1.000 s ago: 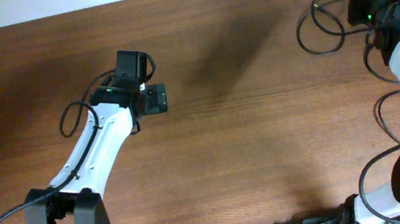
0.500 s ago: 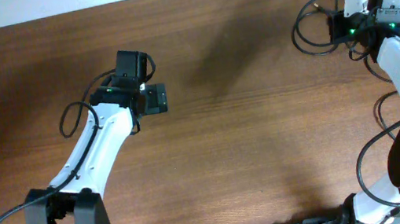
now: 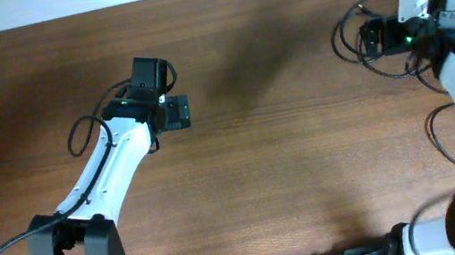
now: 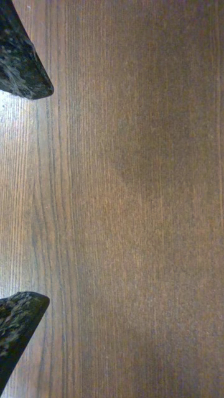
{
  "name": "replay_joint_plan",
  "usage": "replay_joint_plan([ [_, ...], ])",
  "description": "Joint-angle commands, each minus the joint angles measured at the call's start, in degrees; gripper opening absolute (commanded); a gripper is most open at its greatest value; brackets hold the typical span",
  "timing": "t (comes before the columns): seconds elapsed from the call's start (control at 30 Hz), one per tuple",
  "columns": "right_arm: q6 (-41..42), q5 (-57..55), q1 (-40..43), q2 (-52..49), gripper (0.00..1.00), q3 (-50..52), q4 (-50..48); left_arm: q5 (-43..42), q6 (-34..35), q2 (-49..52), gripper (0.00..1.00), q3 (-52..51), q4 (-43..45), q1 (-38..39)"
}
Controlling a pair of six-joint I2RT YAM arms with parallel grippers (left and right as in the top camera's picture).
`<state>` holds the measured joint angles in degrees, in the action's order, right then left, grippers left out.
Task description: Untangle cables
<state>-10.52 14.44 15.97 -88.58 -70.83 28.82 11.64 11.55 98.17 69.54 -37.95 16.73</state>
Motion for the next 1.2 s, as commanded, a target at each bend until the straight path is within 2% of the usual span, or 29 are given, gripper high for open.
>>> replay_joint_plan([
  [0.0,0.59,1.14,-0.28,9.25,0.99,-0.76,3.41,0.83,-0.90,0.44,0.99,0.26,0.09,-0.35],
  [0.27,0.57,12.02,-0.26,19.43,0.99,-0.76,12.61,0.83,-0.92,0.44,0.99,0.26,0.09,-0.35],
  [0.37,0.57,12.17,-0.26,19.45,0.99,-0.74,16.92,0.83,-0.92,0.44,0.99,0.26,0.09,-0.35],
  [0.43,0.57,12.15,-0.26,19.19,0.99,-0.74,24.57,0.83,-0.92,0.44,0.99,0.26,0.09,-0.35],
  [0.53,0.57,12.15,-0.26,19.04,0.99,-0.74,27.87,0.83,-0.92,0.44,0.99,0.26,0.09,-0.35],
  [1.17,0.57,12.17,-0.33,19.02,0.99,-0.74,30.49,0.83,-0.92,0.44,0.99,0.26,0.11,-0.35],
])
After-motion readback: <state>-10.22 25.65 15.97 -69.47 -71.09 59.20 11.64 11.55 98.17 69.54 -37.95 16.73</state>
